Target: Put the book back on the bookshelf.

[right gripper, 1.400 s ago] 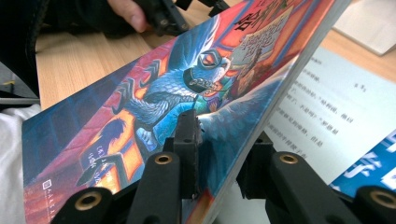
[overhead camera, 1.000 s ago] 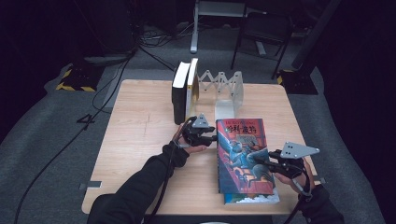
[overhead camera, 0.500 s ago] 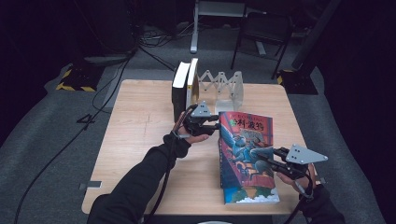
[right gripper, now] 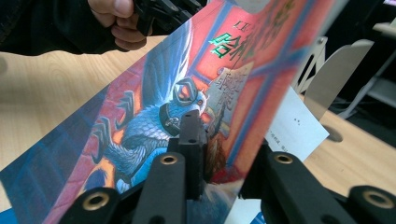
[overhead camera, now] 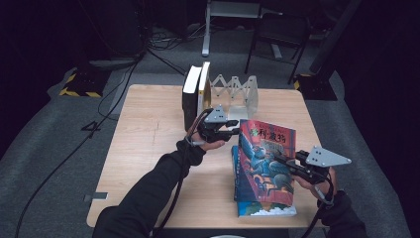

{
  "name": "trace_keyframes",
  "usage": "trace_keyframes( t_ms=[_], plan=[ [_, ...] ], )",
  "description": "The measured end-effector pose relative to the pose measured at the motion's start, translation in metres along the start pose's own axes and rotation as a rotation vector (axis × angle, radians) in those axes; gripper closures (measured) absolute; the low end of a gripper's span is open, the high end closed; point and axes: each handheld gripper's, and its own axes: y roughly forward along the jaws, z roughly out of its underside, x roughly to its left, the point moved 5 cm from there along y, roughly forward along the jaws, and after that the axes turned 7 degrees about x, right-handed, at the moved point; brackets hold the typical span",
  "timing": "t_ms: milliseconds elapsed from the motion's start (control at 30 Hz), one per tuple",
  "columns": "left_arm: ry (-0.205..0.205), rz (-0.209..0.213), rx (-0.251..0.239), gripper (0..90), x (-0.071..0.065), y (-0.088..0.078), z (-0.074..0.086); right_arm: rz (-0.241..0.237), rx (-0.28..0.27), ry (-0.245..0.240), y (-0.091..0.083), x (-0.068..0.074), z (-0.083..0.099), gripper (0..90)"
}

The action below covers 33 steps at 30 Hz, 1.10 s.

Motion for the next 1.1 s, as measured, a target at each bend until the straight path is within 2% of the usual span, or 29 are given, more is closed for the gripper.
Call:
trace_keyframes(
  t_ms=[33, 100, 200, 333, 433, 500, 533, 600, 667, 733, 833, 900, 967, 1000, 1067, 1100],
  plan=[
    [0.003, -0.011, 0.001, 68.2, 0.003, -0.002, -0.004, 0.029, -0.017, -0.012, 0.000, -0.001, -0.005, 81.0],
    [-0.003, -0.014, -0.009, 68.1, 0.006, -0.006, -0.009, 0.051, -0.048, -0.008, 0.000, -0.003, -0.010, 83.6],
    [0.000, -0.034, -0.022, 68.4, 0.010, -0.012, -0.018, 0.097, -0.079, -0.015, 0.000, -0.007, -0.019, 84.4],
    [-0.001, -0.045, -0.030, 68.5, 0.009, -0.016, -0.023, 0.132, -0.112, -0.014, 0.000, -0.005, -0.022, 84.5],
    [-0.010, -0.038, -0.050, 67.7, 0.005, -0.018, -0.021, 0.144, -0.139, -0.017, -0.003, 0.001, -0.019, 84.6],
    [-0.010, -0.050, -0.057, 63.8, 0.002, -0.020, -0.021, 0.154, -0.161, -0.017, -0.008, 0.007, -0.015, 84.6],
    [-0.012, -0.053, -0.060, 61.3, 0.001, -0.020, -0.020, 0.160, -0.170, -0.032, -0.010, 0.011, -0.014, 84.6],
    [-0.024, -0.046, -0.078, 54.2, -0.003, -0.023, -0.018, 0.162, -0.178, -0.037, -0.016, 0.018, -0.013, 84.6],
    [-0.025, -0.046, -0.080, 51.0, -0.009, -0.024, -0.014, 0.159, -0.175, -0.038, -0.022, 0.020, -0.010, 84.5],
    [-0.006, -0.044, -0.067, 48.2, -0.016, -0.024, -0.007, 0.161, -0.174, -0.030, -0.024, 0.018, -0.007, 84.5],
    [0.001, -0.036, -0.031, 43.4, -0.031, -0.024, 0.007, 0.170, -0.157, -0.025, -0.024, 0.017, -0.002, 84.5],
    [-0.004, -0.020, -0.028, 40.9, -0.034, -0.024, 0.010, 0.174, -0.157, -0.021, -0.024, 0.016, 0.000, 84.5],
    [-0.018, 0.046, -0.010, 38.4, -0.048, -0.022, 0.020, 0.167, -0.156, -0.003, -0.024, 0.014, 0.001, 84.5],
    [-0.009, 0.077, 0.012, 36.6, -0.056, -0.019, 0.026, 0.170, -0.154, -0.003, -0.023, 0.013, 0.002, 84.5],
    [-0.011, 0.124, 0.050, 33.5, -0.071, -0.010, 0.038, 0.172, -0.152, 0.000, -0.022, 0.013, 0.002, 84.5],
    [-0.011, 0.135, 0.063, 32.4, -0.075, -0.007, 0.042, 0.172, -0.148, -0.002, -0.022, 0.013, 0.002, 84.5]
  ],
)
